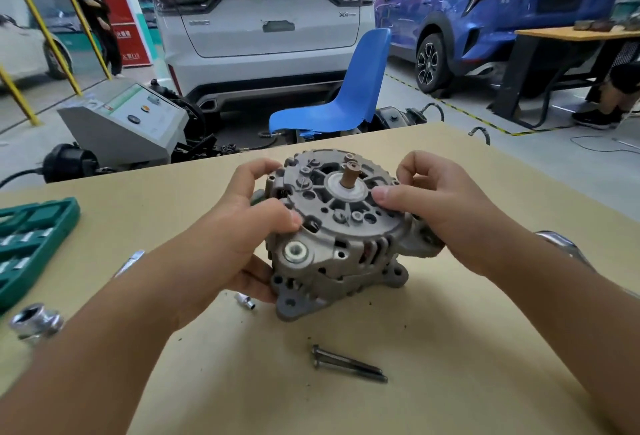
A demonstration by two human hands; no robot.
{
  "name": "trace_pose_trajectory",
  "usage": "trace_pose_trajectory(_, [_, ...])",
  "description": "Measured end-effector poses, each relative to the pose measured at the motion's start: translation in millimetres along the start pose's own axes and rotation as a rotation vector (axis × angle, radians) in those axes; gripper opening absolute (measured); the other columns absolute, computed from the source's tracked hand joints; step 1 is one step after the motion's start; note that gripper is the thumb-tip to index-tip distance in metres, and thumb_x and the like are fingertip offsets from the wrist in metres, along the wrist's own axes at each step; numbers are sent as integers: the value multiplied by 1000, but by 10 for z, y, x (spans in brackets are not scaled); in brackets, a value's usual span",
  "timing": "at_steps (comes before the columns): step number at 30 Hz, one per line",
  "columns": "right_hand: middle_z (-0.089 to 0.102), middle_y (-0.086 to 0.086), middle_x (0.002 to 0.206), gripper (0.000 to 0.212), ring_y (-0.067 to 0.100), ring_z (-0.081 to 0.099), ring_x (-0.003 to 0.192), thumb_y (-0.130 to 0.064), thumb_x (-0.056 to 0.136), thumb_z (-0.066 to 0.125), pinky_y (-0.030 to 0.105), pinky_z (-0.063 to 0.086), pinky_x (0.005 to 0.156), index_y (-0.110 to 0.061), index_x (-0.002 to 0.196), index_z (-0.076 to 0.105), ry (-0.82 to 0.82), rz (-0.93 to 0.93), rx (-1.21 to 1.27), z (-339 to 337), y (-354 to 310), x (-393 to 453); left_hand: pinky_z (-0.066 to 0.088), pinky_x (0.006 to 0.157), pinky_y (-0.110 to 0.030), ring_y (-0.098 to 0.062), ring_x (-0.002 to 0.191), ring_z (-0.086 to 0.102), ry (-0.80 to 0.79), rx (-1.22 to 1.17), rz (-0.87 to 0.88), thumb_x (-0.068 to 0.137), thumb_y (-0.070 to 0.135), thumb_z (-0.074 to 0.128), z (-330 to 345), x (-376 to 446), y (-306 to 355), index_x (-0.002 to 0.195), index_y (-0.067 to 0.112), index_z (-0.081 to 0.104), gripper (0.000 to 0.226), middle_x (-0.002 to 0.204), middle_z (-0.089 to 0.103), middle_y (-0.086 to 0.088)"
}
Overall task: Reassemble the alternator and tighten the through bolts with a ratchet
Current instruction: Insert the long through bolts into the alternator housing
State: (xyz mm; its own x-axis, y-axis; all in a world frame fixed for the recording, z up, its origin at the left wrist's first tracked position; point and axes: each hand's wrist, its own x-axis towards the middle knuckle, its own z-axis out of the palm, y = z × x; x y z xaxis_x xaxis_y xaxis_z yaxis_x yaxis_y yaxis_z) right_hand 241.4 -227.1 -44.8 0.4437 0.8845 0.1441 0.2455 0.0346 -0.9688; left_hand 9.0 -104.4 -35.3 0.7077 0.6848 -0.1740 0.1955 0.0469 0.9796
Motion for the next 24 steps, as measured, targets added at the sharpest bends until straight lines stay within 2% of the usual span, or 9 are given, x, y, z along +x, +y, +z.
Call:
trace_pose_trajectory(3, [60,4,68,35,15,59,57,-39,69,83,18,37,40,-23,73,52,3,-86,-25,-9,1,6,61,59,-49,-46,72,76,-44,-4,23,55,41,77,-43,27,-122,113,70,57,68,107,76,-2])
trace_pose_trajectory(5, [60,2,66,34,13,58,53,-38,68,84,18,36,39,-23,72,54,-1,-81,2,-22,18,12,61,62,-53,-44,76,77,-58,-7,26,60,41,77,-59,69,-166,113,71,57,64,98,77,7])
trace_pose_trajectory(8, [60,2,66,38,12,55,53,-45,64,84,19,37,41,-21,73,56,21,-117,-35,-13,20,-3,61,63,-59,-40,73,78,-16,-40,42,56,38,74,-60,134,-201,105,67,63,58,85,77,7])
trace_pose_trajectory(11, [56,2,67,25,10,43,53,-40,71,67,23,34,51,-19,82,66,96,-230,106,-40,-82,1,60,62,-59,-40,74,78,-34,-58,45,56,36,74,-76,147,-220,101,63,66,53,89,79,4])
trace_pose_trajectory(14, [61,9,76,29,18,41,60,-18,83,51,38,33,60,-12,99,75,180,-274,295,-81,-253,-32,61,66,-55,-46,84,77,-111,-65,53,65,38,74,-103,98,-220,117,57,64,57,106,78,1])
trace_pose_trajectory(16, [68,15,83,34,25,49,66,-9,91,46,45,37,65,-9,107,75,125,-342,287,-13,-335,-125,61,67,-52,-46,85,77,-133,-63,66,65,41,75,-105,57,-206,121,55,64,59,110,77,0])
trace_pose_trajectory(19, [75,13,96,27,34,55,80,-11,100,46,41,45,74,-12,118,66,-6,-498,249,154,-411,-323,62,66,-49,-43,83,77,-124,-60,82,59,43,75,-45,2,-126,116,53,67,58,107,78,-1])
trace_pose_trajectory(22, [77,12,94,10,42,45,62,-10,98,53,41,39,61,-13,107,51,-106,-572,264,323,-461,-416,63,67,-51,-44,86,76,-102,-48,88,56,45,75,-5,-45,-87,116,50,68,61,110,77,-5])
trace_pose_trajectory(24, [76,17,86,14,32,48,48,-10,92,60,36,41,49,-9,97,47,-131,-570,291,378,-455,-436,63,68,-52,-48,89,75,-88,-38,93,55,47,75,3,-52,-75,117,48,68,62,115,76,-8])
